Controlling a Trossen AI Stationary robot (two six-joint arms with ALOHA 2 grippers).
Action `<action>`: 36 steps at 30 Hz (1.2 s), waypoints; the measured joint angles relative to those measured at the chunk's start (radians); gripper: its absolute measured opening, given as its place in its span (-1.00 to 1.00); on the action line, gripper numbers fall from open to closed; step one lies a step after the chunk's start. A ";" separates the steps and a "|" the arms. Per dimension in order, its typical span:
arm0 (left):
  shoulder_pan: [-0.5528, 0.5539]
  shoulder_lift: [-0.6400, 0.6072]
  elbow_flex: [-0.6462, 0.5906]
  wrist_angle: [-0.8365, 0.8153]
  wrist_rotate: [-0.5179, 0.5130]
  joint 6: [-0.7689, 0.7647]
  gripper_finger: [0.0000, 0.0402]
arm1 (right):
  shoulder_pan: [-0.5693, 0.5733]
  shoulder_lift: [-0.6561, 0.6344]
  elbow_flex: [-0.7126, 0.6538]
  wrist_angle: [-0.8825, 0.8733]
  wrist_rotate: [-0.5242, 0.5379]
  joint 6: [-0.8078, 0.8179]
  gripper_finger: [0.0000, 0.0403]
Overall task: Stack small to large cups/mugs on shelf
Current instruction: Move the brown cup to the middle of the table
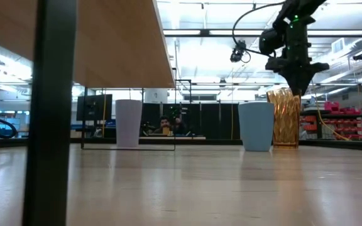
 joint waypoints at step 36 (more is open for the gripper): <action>0.000 0.000 0.000 0.001 0.000 -0.028 -0.53 | -0.005 0.002 -0.050 0.095 -0.050 0.037 -0.63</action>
